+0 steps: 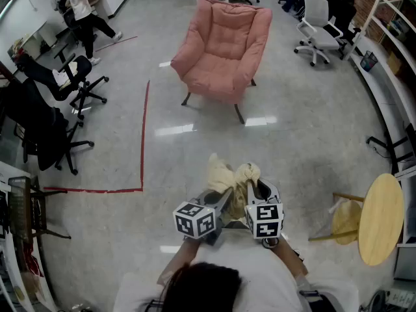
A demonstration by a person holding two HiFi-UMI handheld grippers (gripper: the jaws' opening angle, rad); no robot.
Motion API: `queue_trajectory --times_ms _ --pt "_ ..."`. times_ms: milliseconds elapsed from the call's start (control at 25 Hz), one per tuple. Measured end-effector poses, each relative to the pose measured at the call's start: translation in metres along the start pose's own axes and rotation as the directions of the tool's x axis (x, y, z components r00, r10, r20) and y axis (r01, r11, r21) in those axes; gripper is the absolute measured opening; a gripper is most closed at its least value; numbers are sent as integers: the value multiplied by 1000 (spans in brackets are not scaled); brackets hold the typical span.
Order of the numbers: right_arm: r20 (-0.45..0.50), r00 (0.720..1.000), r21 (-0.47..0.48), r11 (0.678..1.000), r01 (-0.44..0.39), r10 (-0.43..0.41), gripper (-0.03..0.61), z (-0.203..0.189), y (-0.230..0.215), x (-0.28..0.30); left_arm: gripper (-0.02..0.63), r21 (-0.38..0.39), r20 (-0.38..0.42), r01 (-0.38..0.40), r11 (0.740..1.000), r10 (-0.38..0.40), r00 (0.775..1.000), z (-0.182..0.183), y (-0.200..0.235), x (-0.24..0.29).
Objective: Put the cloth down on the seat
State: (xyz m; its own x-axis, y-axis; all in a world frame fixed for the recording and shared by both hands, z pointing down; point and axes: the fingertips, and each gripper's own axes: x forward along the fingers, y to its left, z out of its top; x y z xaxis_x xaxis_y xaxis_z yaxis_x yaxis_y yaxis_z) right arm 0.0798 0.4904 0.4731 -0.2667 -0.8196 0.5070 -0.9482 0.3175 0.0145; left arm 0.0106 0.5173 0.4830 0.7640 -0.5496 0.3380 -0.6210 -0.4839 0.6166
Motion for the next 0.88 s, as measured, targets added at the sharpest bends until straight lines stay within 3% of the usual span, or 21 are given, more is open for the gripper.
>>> queue_trajectory --times_ms 240,400,880 --pt "-13 999 2 999 33 -33 58 3 7 16 54 9 -21 11 1000 -11 1000 8 13 0" --pt "1 1000 81 997 18 -18 58 10 12 32 54 13 -14 16 1000 -16 1000 21 32 -5" --pt "64 993 111 990 90 -97 58 60 24 79 54 153 13 -29 988 28 1000 85 79 -3"
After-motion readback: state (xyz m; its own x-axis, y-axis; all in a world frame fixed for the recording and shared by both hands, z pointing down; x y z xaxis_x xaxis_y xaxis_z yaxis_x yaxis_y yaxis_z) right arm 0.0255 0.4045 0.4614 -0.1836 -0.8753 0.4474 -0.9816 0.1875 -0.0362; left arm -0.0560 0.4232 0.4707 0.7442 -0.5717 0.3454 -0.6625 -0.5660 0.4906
